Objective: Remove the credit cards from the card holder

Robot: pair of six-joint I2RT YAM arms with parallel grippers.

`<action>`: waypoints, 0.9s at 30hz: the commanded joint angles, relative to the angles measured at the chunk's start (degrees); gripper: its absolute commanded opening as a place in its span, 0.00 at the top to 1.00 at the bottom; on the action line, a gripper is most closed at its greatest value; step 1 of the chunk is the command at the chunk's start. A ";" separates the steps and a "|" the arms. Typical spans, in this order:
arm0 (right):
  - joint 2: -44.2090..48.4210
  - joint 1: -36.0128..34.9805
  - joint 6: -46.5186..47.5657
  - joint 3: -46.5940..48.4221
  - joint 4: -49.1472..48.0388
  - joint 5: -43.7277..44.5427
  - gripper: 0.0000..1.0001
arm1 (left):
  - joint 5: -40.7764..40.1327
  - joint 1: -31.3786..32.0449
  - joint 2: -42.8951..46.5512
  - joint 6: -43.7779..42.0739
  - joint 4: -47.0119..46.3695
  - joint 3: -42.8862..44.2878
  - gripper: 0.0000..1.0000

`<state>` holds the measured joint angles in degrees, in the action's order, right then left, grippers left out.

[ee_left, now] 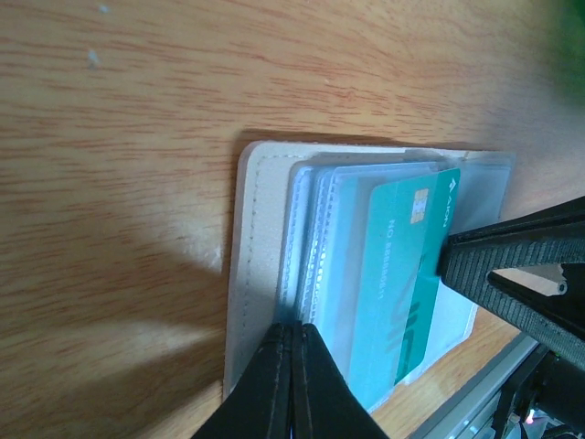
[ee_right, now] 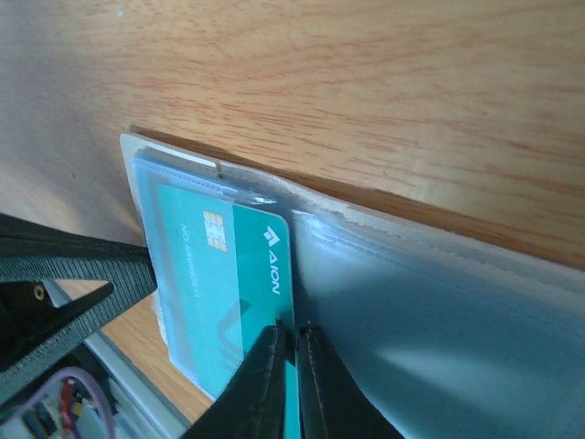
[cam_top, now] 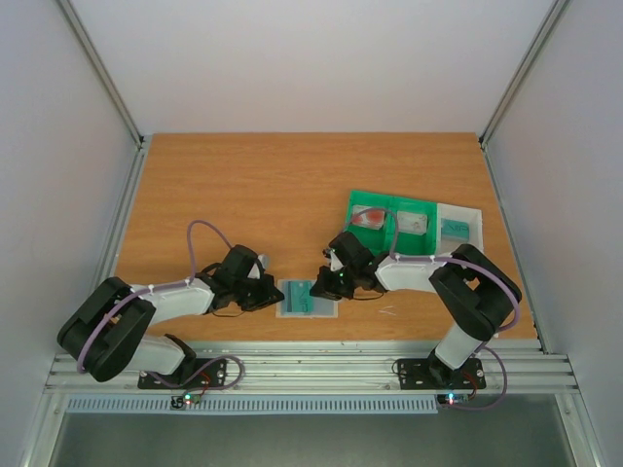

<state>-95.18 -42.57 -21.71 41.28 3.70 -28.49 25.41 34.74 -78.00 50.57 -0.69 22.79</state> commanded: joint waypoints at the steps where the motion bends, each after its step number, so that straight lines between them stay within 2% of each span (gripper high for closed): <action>1: 0.43 0.25 -1.23 -1.21 -4.32 -0.92 0.88 | -1.97 -0.02 -0.22 -0.44 2.64 -0.37 1.00; 4: -0.69 0.23 -1.99 -1.54 -6.39 -1.17 0.84 | -1.94 -0.02 -0.07 -0.38 2.69 -0.43 1.00; 8: -2.04 0.22 -2.61 -2.16 -8.19 -1.68 0.84 | -2.03 -0.02 0.04 -0.38 2.85 -0.48 1.00; 16: -0.98 0.59 -2.65 -2.89 -9.10 -1.76 0.99 | -2.12 -0.02 0.04 -0.38 2.82 -0.38 1.00; 27: 3.57 1.93 -0.24 -3.08 -4.39 -0.44 0.99 | -2.37 -0.02 0.53 -0.46 3.24 -0.46 1.00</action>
<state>-93.86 -41.39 -24.14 38.68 -4.03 -30.87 24.97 34.72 -77.95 50.59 -0.38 22.79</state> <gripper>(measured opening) 0.021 0.006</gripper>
